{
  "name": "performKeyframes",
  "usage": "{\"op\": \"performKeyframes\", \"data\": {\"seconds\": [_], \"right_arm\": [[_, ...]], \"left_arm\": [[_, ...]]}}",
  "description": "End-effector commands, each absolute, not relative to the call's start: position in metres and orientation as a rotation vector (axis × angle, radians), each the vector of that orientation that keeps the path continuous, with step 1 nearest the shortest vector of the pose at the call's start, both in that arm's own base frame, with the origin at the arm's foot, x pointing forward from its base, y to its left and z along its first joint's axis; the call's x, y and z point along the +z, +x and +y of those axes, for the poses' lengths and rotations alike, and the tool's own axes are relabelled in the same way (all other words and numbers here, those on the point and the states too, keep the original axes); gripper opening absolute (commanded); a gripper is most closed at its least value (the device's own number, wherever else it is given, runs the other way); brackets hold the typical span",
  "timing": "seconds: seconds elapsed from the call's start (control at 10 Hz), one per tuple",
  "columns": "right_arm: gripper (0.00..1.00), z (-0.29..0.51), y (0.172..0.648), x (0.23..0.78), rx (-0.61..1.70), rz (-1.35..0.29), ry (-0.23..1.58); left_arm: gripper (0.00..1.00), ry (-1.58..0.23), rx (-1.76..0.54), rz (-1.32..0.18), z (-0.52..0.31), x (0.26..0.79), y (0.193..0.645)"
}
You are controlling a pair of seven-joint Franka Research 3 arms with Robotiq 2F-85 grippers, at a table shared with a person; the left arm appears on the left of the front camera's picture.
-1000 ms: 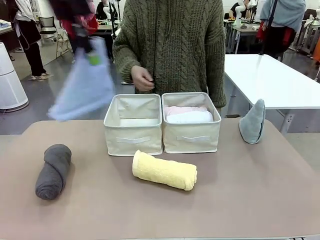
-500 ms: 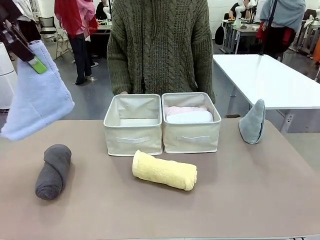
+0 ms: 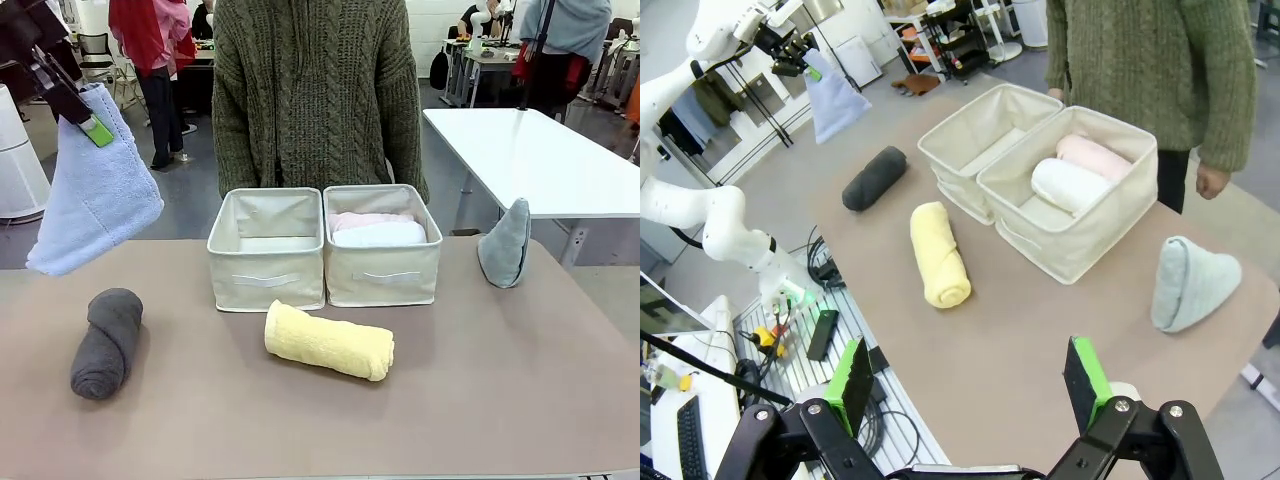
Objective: Sort the towels based on their folding style.
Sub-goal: Pick up one triangle-folded towel and place it in the left Fabric basket.
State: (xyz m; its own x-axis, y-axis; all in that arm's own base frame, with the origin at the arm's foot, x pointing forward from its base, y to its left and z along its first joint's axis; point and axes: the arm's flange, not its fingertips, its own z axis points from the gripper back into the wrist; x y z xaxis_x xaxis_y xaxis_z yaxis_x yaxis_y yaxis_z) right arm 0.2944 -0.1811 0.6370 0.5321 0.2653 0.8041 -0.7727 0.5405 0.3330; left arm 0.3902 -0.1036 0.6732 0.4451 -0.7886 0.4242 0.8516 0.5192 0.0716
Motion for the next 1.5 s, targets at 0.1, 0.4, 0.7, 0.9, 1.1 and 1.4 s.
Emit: {"op": "performKeyframes", "data": {"seconds": [0.1,0.4,0.7,0.9,1.1,1.4], "right_arm": [[1.0,-0.181,0.295,0.637,0.714,-0.796,0.775],[1.0,-0.181,0.295,0.637,0.714,-0.796,0.775],[1.0,-0.181,0.295,0.637,0.714,-0.796,0.775],[1.0,-0.181,0.295,0.637,0.714,-0.796,0.775],[1.0,-0.181,0.295,0.637,0.714,-0.796,0.775],[1.0,-0.181,0.295,0.637,0.714,-0.796,0.775]], "left_arm": [[0.17,-0.13,-0.94,-0.448,-0.12,0.676,0.405],[0.17,-0.096,-0.934,-0.405,-0.155,0.677,0.444],[0.17,-0.052,-0.875,-0.353,-0.199,0.672,0.505],[0.17,0.033,-0.938,-0.266,-0.15,0.671,0.47],[0.17,0.154,-0.929,-0.267,-0.023,0.68,0.359],[0.17,0.233,-0.798,-0.255,0.035,0.673,0.301]]}}
